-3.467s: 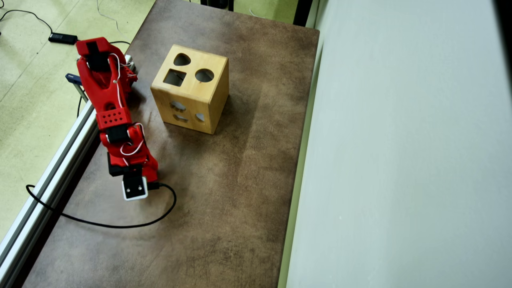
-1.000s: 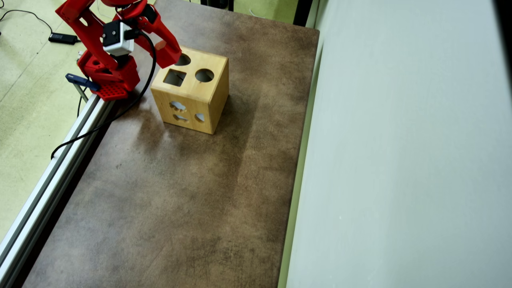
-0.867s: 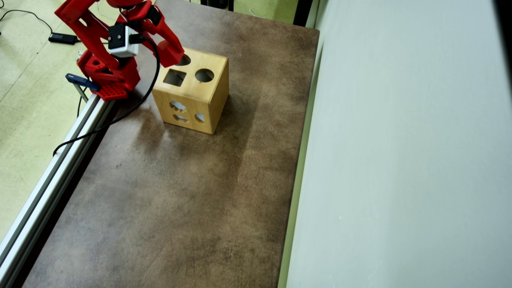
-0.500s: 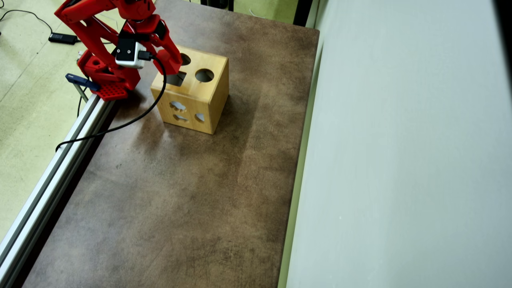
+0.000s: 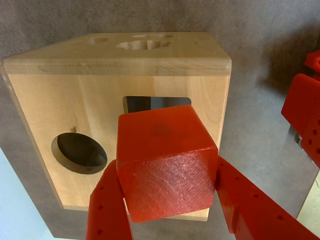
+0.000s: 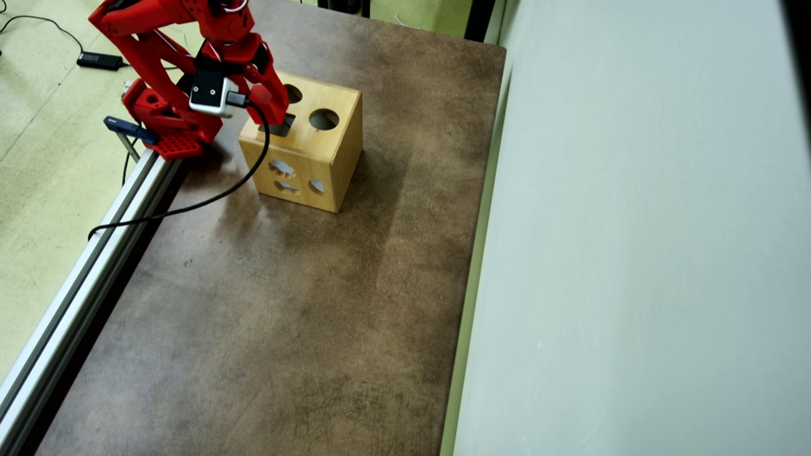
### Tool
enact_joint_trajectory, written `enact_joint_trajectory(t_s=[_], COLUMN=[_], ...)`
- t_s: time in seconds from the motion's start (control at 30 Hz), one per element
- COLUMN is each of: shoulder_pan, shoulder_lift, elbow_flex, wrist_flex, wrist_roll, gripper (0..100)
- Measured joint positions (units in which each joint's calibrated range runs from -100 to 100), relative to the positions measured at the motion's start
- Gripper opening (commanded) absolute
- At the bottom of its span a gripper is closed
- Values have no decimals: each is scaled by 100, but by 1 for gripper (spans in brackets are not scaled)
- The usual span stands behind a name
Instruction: Pick and place the red cube on the square hole
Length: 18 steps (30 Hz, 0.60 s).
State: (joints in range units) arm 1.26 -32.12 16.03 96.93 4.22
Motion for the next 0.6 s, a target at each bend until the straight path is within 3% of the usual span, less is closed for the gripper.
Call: enact_joint_trajectory(t_s=[0.6], shoulder_pan=[0], shoulder_lift=[263], elbow_flex=[0], wrist_flex=[0], wrist_roll=[-10], gripper=[2])
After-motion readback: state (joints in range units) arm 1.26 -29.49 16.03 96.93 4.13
